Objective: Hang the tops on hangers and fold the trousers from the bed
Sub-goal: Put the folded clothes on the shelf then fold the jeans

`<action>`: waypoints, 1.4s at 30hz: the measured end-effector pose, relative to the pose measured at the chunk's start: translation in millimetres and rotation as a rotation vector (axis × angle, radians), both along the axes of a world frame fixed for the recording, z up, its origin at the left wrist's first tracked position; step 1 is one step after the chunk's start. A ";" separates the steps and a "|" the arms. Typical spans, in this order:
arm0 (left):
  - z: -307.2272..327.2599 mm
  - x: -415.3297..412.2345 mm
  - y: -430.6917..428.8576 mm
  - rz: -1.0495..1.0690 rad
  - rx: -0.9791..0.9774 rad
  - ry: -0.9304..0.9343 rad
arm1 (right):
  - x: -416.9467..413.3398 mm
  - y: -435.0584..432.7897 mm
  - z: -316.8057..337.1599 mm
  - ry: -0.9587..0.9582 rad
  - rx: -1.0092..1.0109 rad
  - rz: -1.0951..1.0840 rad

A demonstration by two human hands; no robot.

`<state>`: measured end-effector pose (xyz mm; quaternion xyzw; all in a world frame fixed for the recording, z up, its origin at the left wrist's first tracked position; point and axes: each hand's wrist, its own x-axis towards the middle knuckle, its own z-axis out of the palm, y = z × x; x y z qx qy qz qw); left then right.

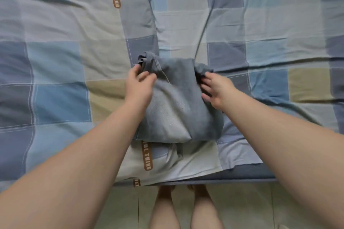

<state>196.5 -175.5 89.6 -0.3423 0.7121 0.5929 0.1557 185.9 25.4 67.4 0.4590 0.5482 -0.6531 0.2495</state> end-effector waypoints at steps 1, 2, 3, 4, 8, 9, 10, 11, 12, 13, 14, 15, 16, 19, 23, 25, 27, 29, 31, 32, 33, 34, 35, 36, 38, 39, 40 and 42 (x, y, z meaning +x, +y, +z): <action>-15.6 5.9 -2.4 -0.201 -0.155 0.038 | 5.6 -3.1 -13.7 0.053 0.134 0.156; -30.5 13.7 -6.1 -0.469 -0.358 0.044 | 14.5 -4.4 -29.2 0.113 0.281 0.371; -45.2 23.1 -10.3 -0.730 -0.572 0.039 | 26.7 -5.4 -45.3 0.148 0.393 0.632; -58.3 33.1 -14.3 -0.935 -0.744 0.039 | 40.2 -5.9 -59.4 0.139 0.483 0.881; -87.8 59.7 -21.1 -1.071 -0.939 0.122 | 73.1 1.3 -93.9 0.186 0.691 1.206; -89.3 62.7 -20.1 -1.019 -0.964 0.164 | 75.9 3.9 -96.5 0.222 0.691 1.176; -89.8 65.2 -18.8 -0.940 -0.985 0.191 | 78.1 6.4 -98.4 0.246 0.677 1.124; -89.3 66.8 -17.8 -0.832 -0.980 0.173 | 80.6 8.0 -98.5 0.253 0.652 1.056; -88.2 66.9 -17.8 -0.701 -0.926 0.109 | 83.1 8.9 -98.5 0.248 0.617 0.962; -86.4 66.0 -18.2 -0.567 -0.831 0.031 | 85.3 9.4 -98.5 0.238 0.571 0.842; -85.3 64.0 -18.8 -0.457 -0.734 -0.037 | 86.7 10.1 -98.9 0.223 0.517 0.710; -84.4 60.8 -19.9 -0.393 -0.670 -0.091 | 86.6 11.2 -98.5 0.202 0.464 0.590; -83.8 56.6 -21.5 -0.371 -0.641 -0.136 | 85.3 13.0 -98.5 0.173 0.416 0.498; -81.4 41.4 -30.9 -0.372 -0.554 -0.252 | 76.5 22.2 -97.8 0.042 0.264 0.362; -78.8 22.5 -43.6 -0.320 -0.325 -0.355 | 62.7 42.0 -95.8 -0.093 0.055 0.353; -74.8 15.6 -46.1 -0.300 -0.187 -0.357 | 57.3 48.3 -87.5 -0.134 -0.018 0.399; -68.1 12.2 -47.7 -0.323 -0.054 -0.415 | 53.5 53.4 -75.8 -0.204 -0.113 0.459; -54.7 13.2 -52.0 -0.356 0.091 -0.599 | 53.4 60.8 -60.9 -0.325 -0.251 0.526; -37.4 17.4 -57.2 -0.437 0.208 -0.847 | 60.6 72.4 -45.5 -0.451 -0.317 0.552; -31.0 20.9 -60.2 -0.489 0.243 -0.921 | 67.5 77.6 -37.6 -0.505 -0.329 0.552; -25.6 26.1 -62.7 -0.534 0.263 -0.963 | 75.8 80.8 -29.0 -0.541 -0.340 0.552; -20.0 32.7 -64.4 -0.571 0.273 -0.987 | 85.4 81.3 -19.8 -0.558 -0.350 0.551; -14.0 41.7 -65.1 -0.591 0.280 -0.997 | 96.5 79.2 -11.0 -0.561 -0.357 0.537; -8.1 52.1 -65.2 -0.598 0.279 -0.996 | 108.4 75.4 -1.8 -0.554 -0.354 0.506; 7.5 75.8 -62.2 -0.590 0.277 -0.980 | 136.6 67.4 17.0 -0.538 -0.333 0.392; 15.8 87.6 -60.6 -0.579 0.272 -0.947 | 151.2 63.5 27.8 -0.531 -0.320 0.328; 24.4 99.7 -59.0 -0.568 0.255 -0.887 | 166.3 59.9 40.3 -0.523 -0.305 0.272; 44.5 120.8 -55.4 -0.542 0.197 -0.736 | 194.9 52.6 69.4 -0.482 -0.268 0.184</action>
